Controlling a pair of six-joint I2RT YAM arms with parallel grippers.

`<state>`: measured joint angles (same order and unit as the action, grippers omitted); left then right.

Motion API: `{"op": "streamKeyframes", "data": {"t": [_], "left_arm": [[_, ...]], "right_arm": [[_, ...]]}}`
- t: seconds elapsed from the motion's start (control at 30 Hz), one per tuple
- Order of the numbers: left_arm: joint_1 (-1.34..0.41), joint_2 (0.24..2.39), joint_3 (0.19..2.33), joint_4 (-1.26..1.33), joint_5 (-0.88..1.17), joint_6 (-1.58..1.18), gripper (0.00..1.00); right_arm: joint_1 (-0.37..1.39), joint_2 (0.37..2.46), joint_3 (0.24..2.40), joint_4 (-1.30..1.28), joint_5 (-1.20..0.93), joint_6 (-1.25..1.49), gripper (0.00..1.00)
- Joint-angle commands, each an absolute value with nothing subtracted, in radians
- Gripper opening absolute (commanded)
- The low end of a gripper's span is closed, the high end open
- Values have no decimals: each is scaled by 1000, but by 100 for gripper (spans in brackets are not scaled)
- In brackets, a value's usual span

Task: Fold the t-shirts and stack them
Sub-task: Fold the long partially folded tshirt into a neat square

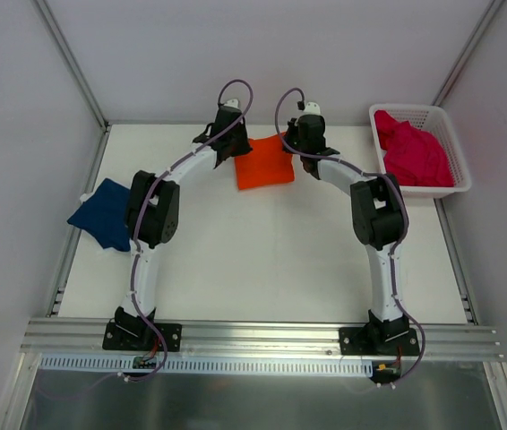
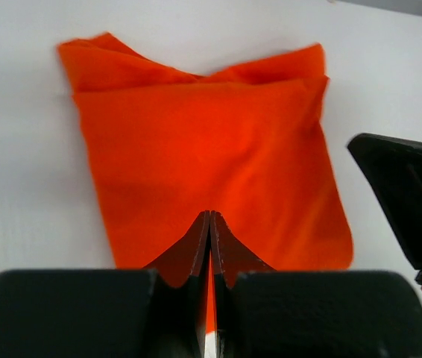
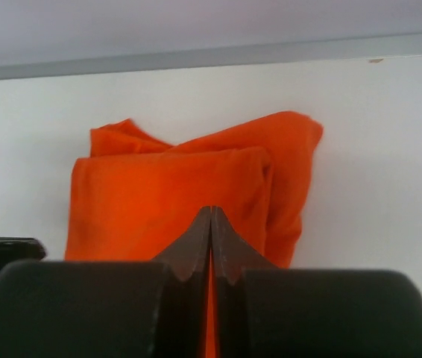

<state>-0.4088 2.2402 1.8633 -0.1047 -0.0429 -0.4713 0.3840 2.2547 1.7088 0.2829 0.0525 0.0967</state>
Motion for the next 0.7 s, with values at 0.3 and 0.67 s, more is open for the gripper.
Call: {"op": "streamKeyframes", "data": {"t": [0.3, 0.67], "left_arm": [[-440, 2238, 1790, -57, 175, -571, 0], [-462, 2212, 1597, -55, 195, -623, 0]], "right_arm": [[397, 2175, 1660, 201, -84, 141, 0], [485, 2089, 1505, 26, -15, 172, 1]]}}
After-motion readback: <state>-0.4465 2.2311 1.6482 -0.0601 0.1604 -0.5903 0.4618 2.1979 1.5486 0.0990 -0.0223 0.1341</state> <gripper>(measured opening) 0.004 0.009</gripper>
